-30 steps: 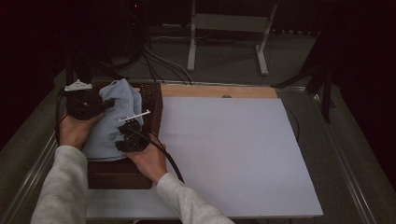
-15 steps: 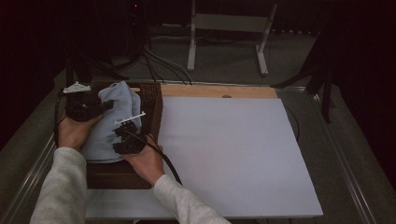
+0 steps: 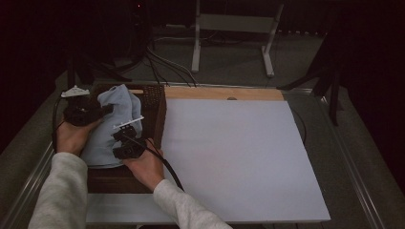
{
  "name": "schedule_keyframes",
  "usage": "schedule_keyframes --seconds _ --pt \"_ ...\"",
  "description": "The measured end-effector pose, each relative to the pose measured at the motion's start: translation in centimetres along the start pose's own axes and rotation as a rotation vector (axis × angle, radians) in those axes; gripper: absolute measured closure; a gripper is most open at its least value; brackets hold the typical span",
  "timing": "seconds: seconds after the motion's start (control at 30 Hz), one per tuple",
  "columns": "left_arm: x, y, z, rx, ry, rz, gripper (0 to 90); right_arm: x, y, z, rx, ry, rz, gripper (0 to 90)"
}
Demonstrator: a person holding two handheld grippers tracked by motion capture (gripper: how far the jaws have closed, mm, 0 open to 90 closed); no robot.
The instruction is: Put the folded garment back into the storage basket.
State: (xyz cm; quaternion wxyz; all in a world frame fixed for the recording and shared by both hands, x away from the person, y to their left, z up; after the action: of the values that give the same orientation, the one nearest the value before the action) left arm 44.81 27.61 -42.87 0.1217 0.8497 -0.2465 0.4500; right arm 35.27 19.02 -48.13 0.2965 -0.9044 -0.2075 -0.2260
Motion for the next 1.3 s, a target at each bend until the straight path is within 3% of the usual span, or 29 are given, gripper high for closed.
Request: schedule_keyframes --seconds 0.37,0.7,0.73,0.77,0.8,0.83,0.87,0.93,1.0,1.07,1.3 --pt "-0.1 0.0 0.3 0.008 -0.015 -0.001 83.2 0.0 0.5 0.4 -0.034 -0.021 0.02 77.8" --pt "-0.4 -0.1 0.7 0.01 -0.03 -0.006 80.5 -0.2 0.3 0.7 -0.032 -0.043 0.024 77.4" --pt "-0.4 -0.1 0.8 0.009 -0.032 -0.012 72.5 -0.3 0.2 0.8 -0.032 -0.053 0.026 74.8" --pt "-0.4 -0.1 0.8 0.009 -0.032 -0.012 57.3 -0.3 0.2 0.8 -0.032 -0.053 0.026 74.8" --pt "-0.6 -0.2 1.1 0.028 -0.056 -0.022 57.3 -0.5 0.2 0.9 -0.029 -0.069 0.019 64.9" --pt "-0.8 -0.4 1.2 0.058 -0.075 -0.018 41.6 -0.7 0.0 1.2 -0.017 -0.095 0.016 49.0" --pt "-0.9 -0.6 1.4 0.091 -0.089 -0.026 33.1 -0.8 -0.1 1.3 -0.024 -0.097 0.013 40.7" --pt "-0.9 -0.9 1.4 0.117 -0.085 -0.038 16.3 -0.3 -0.1 0.8 -0.043 -0.045 -0.006 23.9" --pt "-0.9 -1.1 1.2 0.13 -0.077 -0.051 13.5 0.1 -0.2 0.4 -0.038 -0.004 -0.02 15.6" --pt "-0.8 -1.2 1.0 0.144 -0.074 -0.046 8.9 0.2 -0.1 0.2 -0.036 0.002 -0.052 14.4" --pt "-0.6 -1.4 0.7 0.145 -0.055 -0.054 0.5 0.1 0.1 -0.1 -0.022 0.008 -0.073 10.1"
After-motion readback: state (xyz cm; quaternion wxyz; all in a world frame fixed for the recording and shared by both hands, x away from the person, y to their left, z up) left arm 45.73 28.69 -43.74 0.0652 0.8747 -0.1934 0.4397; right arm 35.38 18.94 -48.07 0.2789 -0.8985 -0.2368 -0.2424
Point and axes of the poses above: each handheld gripper's, and its own axes: z roughly forward along the jaws, x roughly out of its top, y roughly to its right, the point moved 9 cm from there along z, roughly forward along the jaws, and after that the axes turned 11 degrees about z, right-handed, at the moved point
